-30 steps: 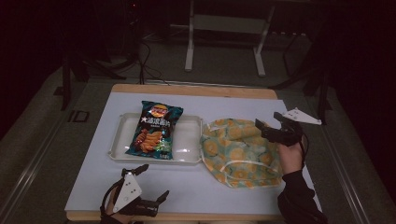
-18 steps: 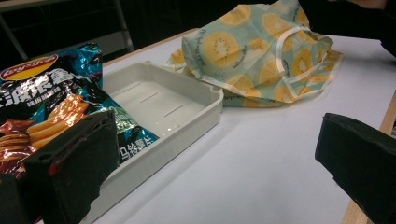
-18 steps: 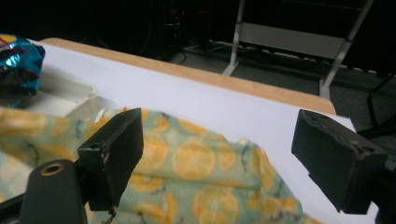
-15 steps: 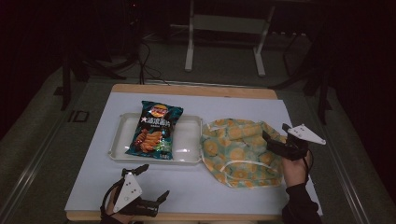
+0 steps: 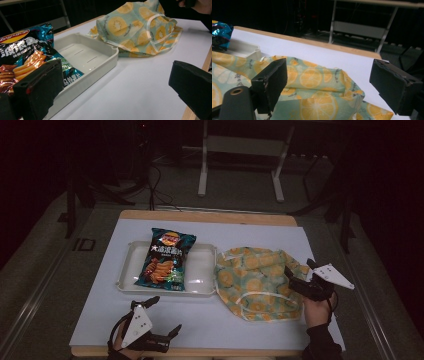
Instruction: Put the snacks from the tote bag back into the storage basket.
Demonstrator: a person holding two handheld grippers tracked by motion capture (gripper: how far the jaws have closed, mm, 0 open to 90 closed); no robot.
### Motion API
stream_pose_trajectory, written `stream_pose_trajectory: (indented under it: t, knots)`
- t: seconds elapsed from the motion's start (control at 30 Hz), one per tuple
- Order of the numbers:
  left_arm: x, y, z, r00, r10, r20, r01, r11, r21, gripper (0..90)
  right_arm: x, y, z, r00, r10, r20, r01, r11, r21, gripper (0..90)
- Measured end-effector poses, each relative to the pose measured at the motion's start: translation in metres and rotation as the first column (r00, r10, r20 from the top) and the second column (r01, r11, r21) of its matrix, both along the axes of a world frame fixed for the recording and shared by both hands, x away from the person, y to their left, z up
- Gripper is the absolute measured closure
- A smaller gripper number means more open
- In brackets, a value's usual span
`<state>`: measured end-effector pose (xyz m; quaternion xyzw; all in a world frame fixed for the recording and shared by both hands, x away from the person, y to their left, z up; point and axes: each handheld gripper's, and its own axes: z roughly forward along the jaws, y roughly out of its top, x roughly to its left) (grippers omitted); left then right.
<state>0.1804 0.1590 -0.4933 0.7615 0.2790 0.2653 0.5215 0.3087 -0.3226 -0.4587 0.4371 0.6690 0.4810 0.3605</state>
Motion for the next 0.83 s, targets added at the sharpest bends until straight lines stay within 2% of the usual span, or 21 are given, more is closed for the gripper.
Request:
stream_pose_trajectory:
  t: [0.2, 0.37, 0.83]
  knots:
    - [0.0, -0.001, 0.0, 1.0, -0.003, -0.002, 0.003, 1.0, 0.002, 0.2, -0.002, 0.001, -0.004, 0.9992, -0.016, 0.036, 0.017, 1.0, -0.011, 14.4]
    - [0.001, 0.0, -0.001, 1.0, -0.009, -0.004, 0.009, 0.9999, 0.01, 0.2, -0.003, -0.001, -0.007, 0.9977, -0.029, 0.061, 0.028, 1.0, 0.011, 14.2]
    - [0.0, -0.001, -0.001, 0.9999, -0.016, -0.006, 0.016, 0.9998, 0.011, 0.2, 0.0, -0.007, -0.012, 0.9984, -0.051, 0.024, 0.05, 0.997, 0.052, 14.0]
